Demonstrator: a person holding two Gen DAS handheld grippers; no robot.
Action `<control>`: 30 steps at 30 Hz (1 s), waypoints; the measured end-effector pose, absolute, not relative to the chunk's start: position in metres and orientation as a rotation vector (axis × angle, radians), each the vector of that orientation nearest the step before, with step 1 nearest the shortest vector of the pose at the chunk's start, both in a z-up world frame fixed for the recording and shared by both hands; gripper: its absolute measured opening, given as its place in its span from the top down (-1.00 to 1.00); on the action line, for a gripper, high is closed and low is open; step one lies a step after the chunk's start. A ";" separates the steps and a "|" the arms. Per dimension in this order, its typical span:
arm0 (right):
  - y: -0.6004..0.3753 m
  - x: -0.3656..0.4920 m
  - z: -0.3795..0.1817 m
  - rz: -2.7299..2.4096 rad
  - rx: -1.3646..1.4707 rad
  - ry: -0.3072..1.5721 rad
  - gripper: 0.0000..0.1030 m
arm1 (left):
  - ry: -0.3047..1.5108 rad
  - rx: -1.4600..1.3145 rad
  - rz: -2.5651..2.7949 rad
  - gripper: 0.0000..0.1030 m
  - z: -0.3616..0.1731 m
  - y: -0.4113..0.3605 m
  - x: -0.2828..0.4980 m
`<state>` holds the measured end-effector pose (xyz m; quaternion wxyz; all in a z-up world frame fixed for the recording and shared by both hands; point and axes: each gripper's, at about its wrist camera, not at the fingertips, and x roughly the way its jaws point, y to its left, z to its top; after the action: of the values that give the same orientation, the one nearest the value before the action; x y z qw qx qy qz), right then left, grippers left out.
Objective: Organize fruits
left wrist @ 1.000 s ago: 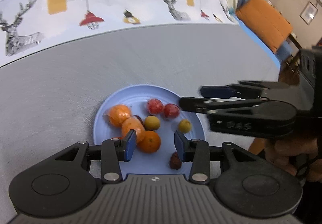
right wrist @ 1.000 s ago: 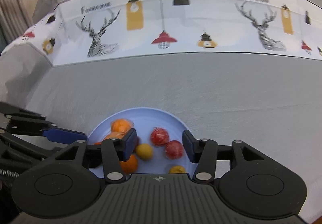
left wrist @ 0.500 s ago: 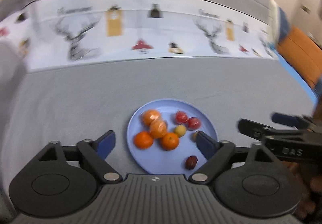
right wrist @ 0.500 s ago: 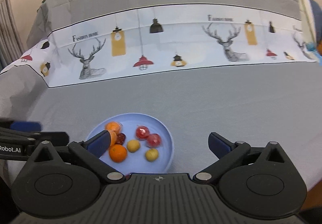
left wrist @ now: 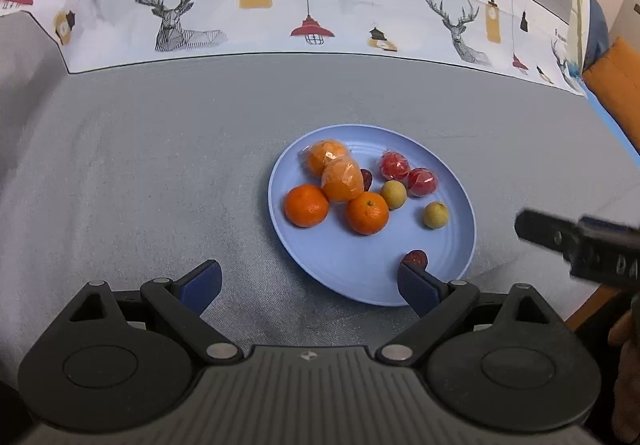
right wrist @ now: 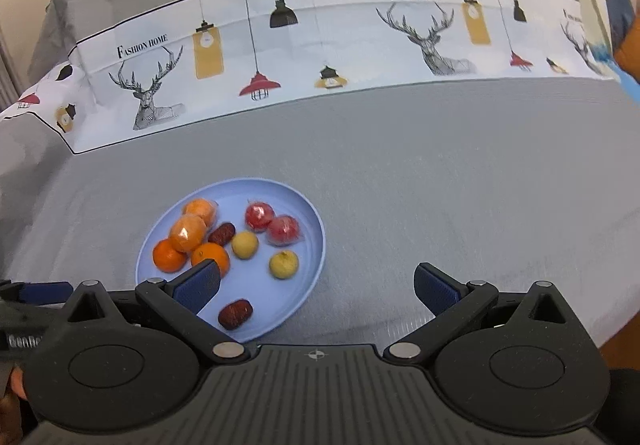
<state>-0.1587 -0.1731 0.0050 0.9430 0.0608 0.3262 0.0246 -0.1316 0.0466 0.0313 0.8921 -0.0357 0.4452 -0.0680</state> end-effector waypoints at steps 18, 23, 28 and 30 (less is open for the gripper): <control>-0.162 -0.151 -0.023 0.074 0.108 0.658 -0.99 | 0.951 -0.048 -0.082 -0.88 0.021 0.045 -0.125; -0.158 -0.150 -0.026 0.083 0.095 0.659 -0.99 | 0.967 -0.063 -0.060 -0.88 0.018 0.047 -0.121; -0.152 -0.149 -0.027 0.095 0.069 0.662 -0.99 | 0.961 -0.049 -0.060 -0.89 0.018 0.044 -0.121; -0.151 -0.149 -0.027 0.096 0.066 0.660 -0.99 | 0.961 -0.051 -0.059 -0.90 0.017 0.044 -0.121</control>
<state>-0.1486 -0.1506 -0.0274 0.9443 0.0322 0.3241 0.0471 -0.1206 0.0443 0.0172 0.8861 -0.0243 0.4620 -0.0284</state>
